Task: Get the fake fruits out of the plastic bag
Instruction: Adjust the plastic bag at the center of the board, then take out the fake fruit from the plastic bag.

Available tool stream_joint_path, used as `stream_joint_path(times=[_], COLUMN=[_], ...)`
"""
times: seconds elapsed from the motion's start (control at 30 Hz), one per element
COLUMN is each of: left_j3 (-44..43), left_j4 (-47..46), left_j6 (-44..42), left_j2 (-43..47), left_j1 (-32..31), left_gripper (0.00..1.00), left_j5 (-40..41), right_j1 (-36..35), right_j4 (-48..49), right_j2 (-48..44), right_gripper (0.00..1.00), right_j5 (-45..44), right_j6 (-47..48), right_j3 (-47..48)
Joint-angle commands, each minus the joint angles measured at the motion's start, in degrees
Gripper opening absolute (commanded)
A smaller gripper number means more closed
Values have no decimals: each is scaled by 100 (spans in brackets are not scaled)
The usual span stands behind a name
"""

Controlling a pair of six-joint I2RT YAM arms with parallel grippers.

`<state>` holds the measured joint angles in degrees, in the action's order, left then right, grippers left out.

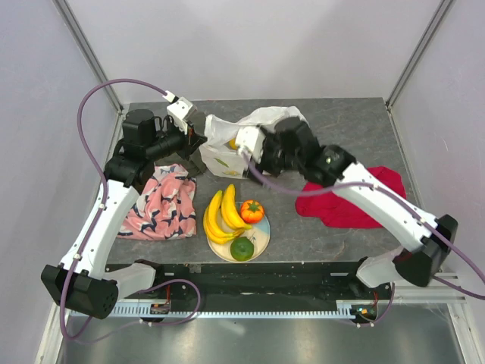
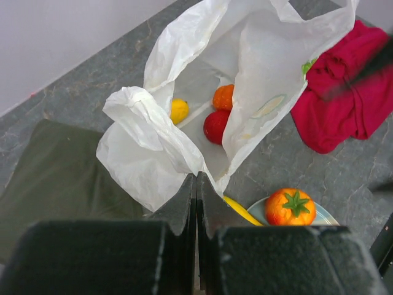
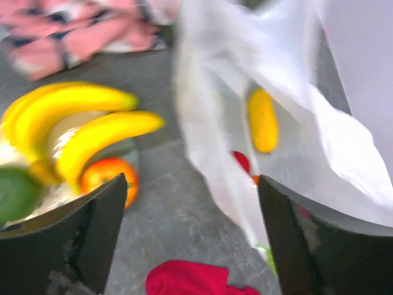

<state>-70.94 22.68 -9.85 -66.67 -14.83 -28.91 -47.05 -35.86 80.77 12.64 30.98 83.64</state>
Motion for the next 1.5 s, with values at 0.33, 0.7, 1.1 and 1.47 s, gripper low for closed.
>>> stream_joint_path(times=[0.33,0.7,1.1,1.47], left_j3=[273,1020,582,432], left_j4=[579,625,325,299], left_j6=[-395,-791,-808,-799], left_j2=[49,137,-372,-487], left_j1=[-46,-117,-161,-169], left_gripper=[2,2,2,2], left_j5=[-19,621,403,289], right_j1=[1760,1576,1751,1778], right_j4=[826,712,650,879], right_j2=[2347,2187,4666,5431], right_gripper=[38,54,63,83], right_j5=[889,590,19,-394], right_j6=[-620,-162,321,338], right_j3=[366,397,2850,3589])
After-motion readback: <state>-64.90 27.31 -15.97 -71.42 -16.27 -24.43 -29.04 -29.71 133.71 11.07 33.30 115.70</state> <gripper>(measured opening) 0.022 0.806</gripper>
